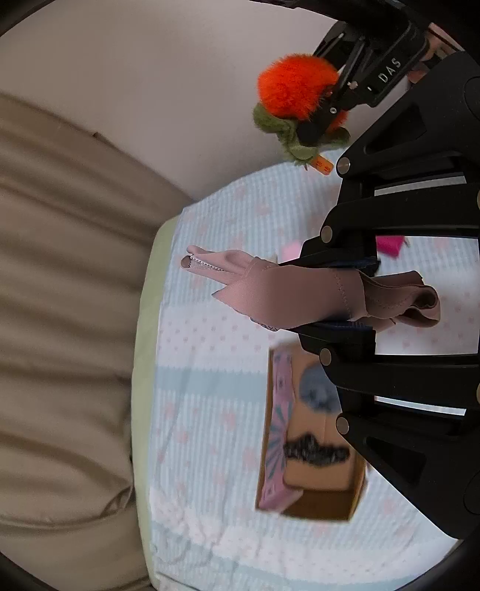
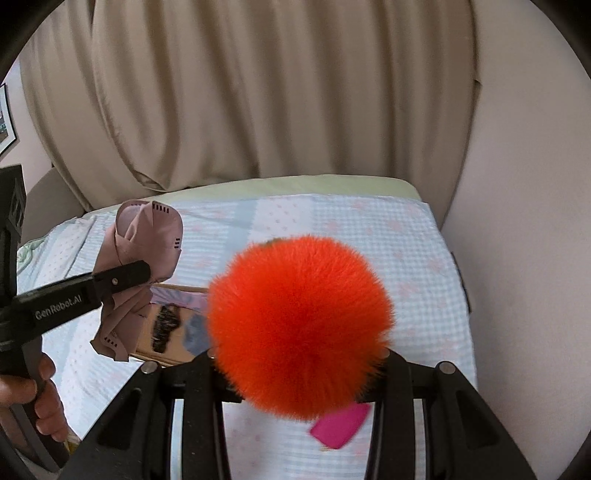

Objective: Organize soft objects
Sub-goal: 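Carry both items over the box and open both tools inside it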

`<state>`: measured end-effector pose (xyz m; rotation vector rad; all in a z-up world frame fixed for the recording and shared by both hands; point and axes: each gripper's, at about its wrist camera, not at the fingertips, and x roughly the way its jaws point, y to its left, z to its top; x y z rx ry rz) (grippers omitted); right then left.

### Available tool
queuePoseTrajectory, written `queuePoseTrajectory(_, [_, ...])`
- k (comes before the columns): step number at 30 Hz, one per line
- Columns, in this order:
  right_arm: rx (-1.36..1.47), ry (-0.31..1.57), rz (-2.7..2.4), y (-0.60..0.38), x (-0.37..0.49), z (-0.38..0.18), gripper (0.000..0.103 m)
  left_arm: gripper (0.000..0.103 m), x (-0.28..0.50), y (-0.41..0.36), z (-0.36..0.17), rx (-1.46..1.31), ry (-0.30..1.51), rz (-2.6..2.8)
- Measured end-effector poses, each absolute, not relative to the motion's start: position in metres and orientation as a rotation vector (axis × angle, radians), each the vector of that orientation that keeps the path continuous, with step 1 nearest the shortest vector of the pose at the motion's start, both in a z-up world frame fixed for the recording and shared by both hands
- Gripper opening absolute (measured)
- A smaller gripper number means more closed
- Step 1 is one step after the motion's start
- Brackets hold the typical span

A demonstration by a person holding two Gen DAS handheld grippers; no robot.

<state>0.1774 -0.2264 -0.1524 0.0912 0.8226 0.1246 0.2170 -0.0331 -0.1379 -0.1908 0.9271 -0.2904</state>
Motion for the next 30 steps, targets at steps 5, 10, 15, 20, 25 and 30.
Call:
queuePoseTrajectory(5, [0.108, 0.833, 0.134, -0.166, 0.188, -0.149, 0.035, 0.018, 0.217, 0.027, -0.136, -0.173, 0.935, -0.267])
queuePoseTrajectory(10, [0.123, 0.864, 0.136, -0.106, 0.197, -0.158, 0.035, 0.018, 0.227, 0.09, -0.146, -0.177, 0.957, -0.246])
queuePoseTrajectory(15, [0.15, 0.908, 0.138, -0.054, 0.211, -0.175, 0.035, 0.018, 0.244, 0.145, -0.162, -0.149, 0.993, -0.237])
queuePoseTrajectory(20, [0.162, 0.952, 0.136, -0.017, 0.225, -0.192, 0.035, 0.018, 0.261, 0.184, -0.19, -0.144, 1.051, -0.222])
queuePoseTrajectory(25, [0.185, 1.014, 0.135, 0.006, 0.241, -0.215, 0.035, 0.018, 0.274, 0.205, -0.225, -0.135, 1.113, -0.215])
queuePoseTrajectory(30, [0.163, 1.077, 0.152, 0.024, 0.258, -0.236, 0.035, 0.018, 0.289, 0.217, -0.259, -0.149, 1.173, -0.193])
